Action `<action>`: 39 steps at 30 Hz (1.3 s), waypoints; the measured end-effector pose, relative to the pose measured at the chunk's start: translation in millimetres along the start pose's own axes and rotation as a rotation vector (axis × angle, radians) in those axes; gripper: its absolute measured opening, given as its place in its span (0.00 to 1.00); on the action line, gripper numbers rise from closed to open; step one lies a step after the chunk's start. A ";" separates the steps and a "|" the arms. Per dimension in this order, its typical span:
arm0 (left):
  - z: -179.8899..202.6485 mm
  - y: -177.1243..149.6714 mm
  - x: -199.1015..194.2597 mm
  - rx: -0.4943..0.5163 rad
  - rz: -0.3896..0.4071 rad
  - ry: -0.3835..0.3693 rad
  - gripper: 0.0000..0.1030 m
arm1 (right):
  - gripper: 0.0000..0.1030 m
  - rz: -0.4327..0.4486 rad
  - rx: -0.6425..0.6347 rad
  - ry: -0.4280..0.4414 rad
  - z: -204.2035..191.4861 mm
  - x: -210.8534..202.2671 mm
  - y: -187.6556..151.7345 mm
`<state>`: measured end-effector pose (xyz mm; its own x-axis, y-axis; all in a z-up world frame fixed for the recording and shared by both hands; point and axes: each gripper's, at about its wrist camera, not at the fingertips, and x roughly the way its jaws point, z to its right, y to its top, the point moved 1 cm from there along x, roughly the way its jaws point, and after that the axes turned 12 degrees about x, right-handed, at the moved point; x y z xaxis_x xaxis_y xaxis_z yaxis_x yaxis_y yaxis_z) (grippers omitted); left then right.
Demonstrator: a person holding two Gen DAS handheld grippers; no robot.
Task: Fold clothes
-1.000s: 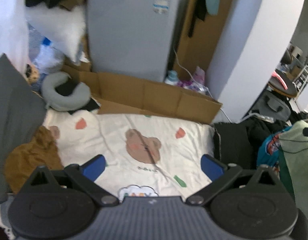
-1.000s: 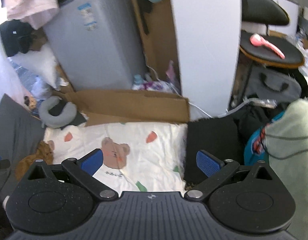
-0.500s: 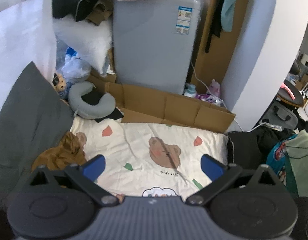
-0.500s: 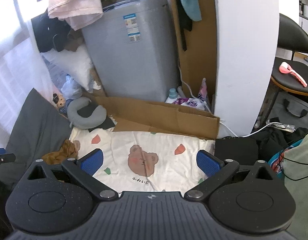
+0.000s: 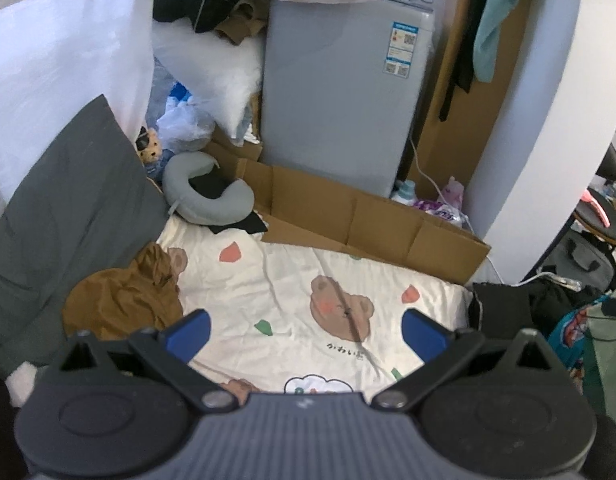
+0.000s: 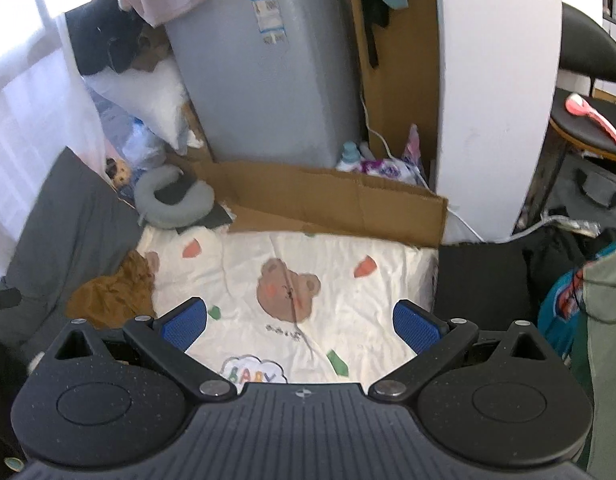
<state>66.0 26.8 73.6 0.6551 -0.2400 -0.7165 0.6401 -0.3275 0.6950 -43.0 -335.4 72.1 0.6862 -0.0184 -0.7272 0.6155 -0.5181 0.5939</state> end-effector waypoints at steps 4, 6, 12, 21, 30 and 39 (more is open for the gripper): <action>11.6 -15.6 4.6 -0.015 0.015 0.008 1.00 | 0.99 -0.019 0.022 -0.017 10.7 12.0 -15.5; 16.4 -23.3 7.5 -0.030 0.016 0.015 1.00 | 0.99 -0.023 0.035 -0.029 15.7 16.1 -21.2; 28.3 -40.7 19.7 -0.038 -0.015 0.064 1.00 | 0.99 -0.037 0.055 -0.031 28.0 27.7 -35.7; 36.2 -53.2 34.8 -0.081 -0.042 0.098 1.00 | 0.99 -0.092 -0.002 -0.033 30.6 50.2 -59.0; 45.9 -59.2 39.9 -0.065 -0.065 0.095 0.99 | 0.99 -0.099 -0.021 -0.025 26.2 48.7 -67.4; 41.4 -65.6 34.6 -0.113 -0.085 0.086 0.99 | 0.99 -0.114 -0.085 -0.059 18.9 44.8 -77.0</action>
<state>30.0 2.1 0.7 0.6255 -0.1352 -0.7685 0.7325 -0.2375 0.6380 -67.0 -312.5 -12.7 0.5880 -0.0151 -0.8087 0.7201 -0.4456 0.5318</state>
